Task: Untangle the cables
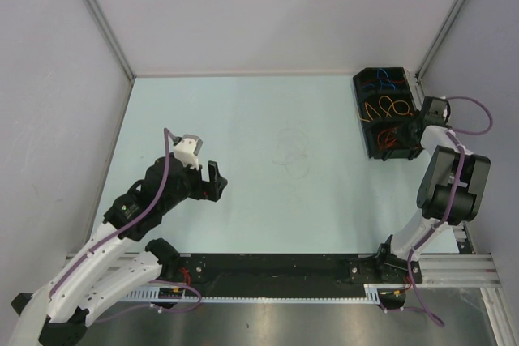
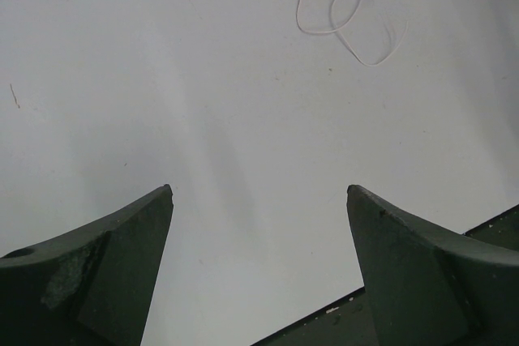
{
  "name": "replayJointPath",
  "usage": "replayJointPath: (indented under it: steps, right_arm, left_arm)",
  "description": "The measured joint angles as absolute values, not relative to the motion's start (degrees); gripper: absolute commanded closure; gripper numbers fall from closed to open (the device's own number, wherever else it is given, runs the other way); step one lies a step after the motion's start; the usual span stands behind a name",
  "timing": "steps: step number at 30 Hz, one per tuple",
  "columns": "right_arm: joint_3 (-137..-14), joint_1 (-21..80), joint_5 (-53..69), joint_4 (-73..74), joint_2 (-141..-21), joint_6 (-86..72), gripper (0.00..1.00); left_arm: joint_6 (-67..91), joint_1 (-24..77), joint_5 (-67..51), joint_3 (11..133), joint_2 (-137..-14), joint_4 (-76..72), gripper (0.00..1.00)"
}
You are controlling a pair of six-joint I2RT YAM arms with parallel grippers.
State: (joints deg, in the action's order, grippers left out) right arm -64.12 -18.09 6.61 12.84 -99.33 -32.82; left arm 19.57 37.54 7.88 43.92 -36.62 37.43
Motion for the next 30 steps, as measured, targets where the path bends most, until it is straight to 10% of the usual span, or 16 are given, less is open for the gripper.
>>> replayJointPath:
  steps: [12, 20, 30]
  right_arm:
    - [-67.5, -18.3, 8.3, 18.2, -91.0, -34.5, 0.44]
    - [-69.0, -18.2, 7.4, 18.2, -85.9, -34.0, 0.81]
    - [-69.2, -17.3, 4.1, 16.6, -94.3, -31.6, 0.97]
  left_arm:
    - [19.6, 37.5, 8.0, 43.9, -35.8, 37.4, 0.07]
    - [19.6, 37.5, 8.0, 43.9, -35.4, 37.4, 0.07]
    - [19.6, 37.5, 8.5, 43.9, -35.3, 37.4, 0.07]
